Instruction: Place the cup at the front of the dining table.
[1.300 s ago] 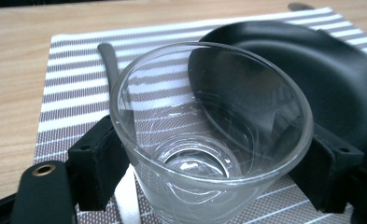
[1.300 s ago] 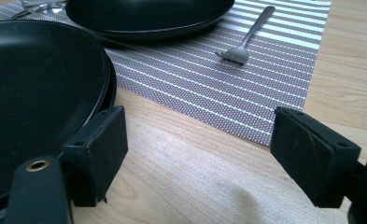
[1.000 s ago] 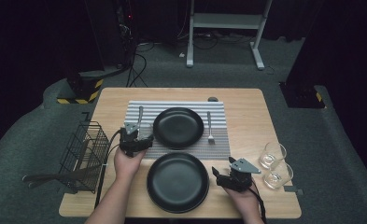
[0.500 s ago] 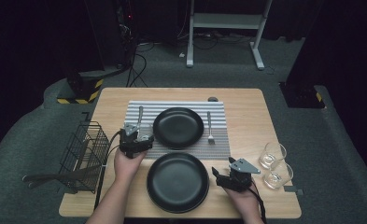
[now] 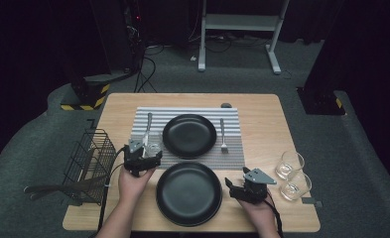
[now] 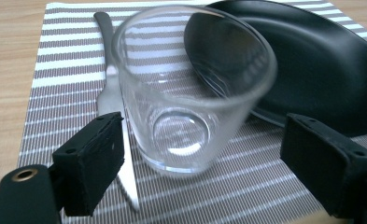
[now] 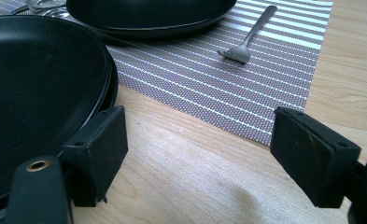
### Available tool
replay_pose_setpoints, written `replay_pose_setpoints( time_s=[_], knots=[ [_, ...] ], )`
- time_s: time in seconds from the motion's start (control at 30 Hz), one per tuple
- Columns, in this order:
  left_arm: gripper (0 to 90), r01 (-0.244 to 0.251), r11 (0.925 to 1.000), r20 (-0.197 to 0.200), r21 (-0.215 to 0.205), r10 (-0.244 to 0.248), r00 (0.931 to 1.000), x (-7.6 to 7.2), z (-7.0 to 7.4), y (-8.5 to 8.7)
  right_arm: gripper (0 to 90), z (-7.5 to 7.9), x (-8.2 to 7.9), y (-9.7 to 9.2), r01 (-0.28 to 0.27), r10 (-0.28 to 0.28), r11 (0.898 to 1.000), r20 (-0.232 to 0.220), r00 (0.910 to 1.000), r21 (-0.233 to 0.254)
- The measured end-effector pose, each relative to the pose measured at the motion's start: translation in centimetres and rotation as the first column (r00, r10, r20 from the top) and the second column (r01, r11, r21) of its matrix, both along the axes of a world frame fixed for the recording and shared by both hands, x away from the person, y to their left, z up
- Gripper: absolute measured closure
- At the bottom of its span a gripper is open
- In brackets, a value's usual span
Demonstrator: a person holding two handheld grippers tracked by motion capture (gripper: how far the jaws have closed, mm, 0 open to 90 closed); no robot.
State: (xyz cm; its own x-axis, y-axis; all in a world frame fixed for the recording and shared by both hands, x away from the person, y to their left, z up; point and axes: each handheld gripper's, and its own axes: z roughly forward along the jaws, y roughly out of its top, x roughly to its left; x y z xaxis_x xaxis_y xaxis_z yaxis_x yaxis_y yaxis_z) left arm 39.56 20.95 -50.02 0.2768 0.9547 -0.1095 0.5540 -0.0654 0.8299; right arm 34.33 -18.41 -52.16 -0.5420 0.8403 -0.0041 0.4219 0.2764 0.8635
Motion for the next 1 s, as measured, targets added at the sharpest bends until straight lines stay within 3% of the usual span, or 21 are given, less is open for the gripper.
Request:
replay_pose_setpoints(
  time_s=[0.17,0.37,0.6,0.73,0.83,0.9,0.93,0.97,1.0],
  knots=[
    [16.6,0.027,0.9996,0.018,-0.004,-0.027,0.9995,-2.1,-0.1,0.2,19.2,0.0,0.0,0.0,0.000,0.000,1.000,-0.001,1.0000,-0.002],
    [26.8,0.049,0.9983,0.030,-0.032,-0.048,0.9984,-5.1,-0.5,0.7,19.6,0.0,0.1,0.1,0.001,-0.001,1.000,-0.012,0.9999,-0.007],
    [31.4,0.034,0.9982,0.005,0.050,-0.035,0.9994,-7.6,-1.5,1.3,21.8,0.0,0.2,0.1,0.007,-0.007,1.000,-0.025,0.9997,-0.015],
    [32.3,0.042,0.9903,-0.018,0.132,-0.040,0.9990,-8.2,-2.4,1.6,26.1,-0.1,0.3,0.2,0.024,-0.026,0.999,-0.050,0.9984,-0.028],
    [33.9,0.059,0.9856,-0.038,0.158,-0.054,0.9978,-8.1,-2.8,1.6,28.3,-0.2,0.9,0.2,0.027,-0.030,0.999,-0.107,0.9939,-0.029],
    [34.1,0.072,0.9804,-0.024,0.183,-0.069,0.9973,-7.9,-2.8,1.4,29.5,-0.3,1.2,0.4,0.022,-0.027,0.999,-0.153,0.9878,-0.035],
    [34.1,0.093,0.9767,-0.046,0.193,-0.086,0.9952,-7.6,-2.9,1.3,31.2,-0.3,1.4,0.5,0.022,-0.030,0.999,-0.169,0.9852,-0.045],
    [34.0,0.130,0.9783,-0.081,0.162,-0.118,0.9897,-7.2,-3.0,1.2,32.1,-0.3,1.4,0.6,0.026,-0.036,0.998,-0.181,0.9829,-0.059],
    [33.5,0.148,0.9794,-0.091,0.137,-0.137,0.9864,-7.0,-3.0,1.3,32.4,-0.4,1.4,0.9,0.027,-0.042,0.996,-0.185,0.9819,-0.085]
  ],
)
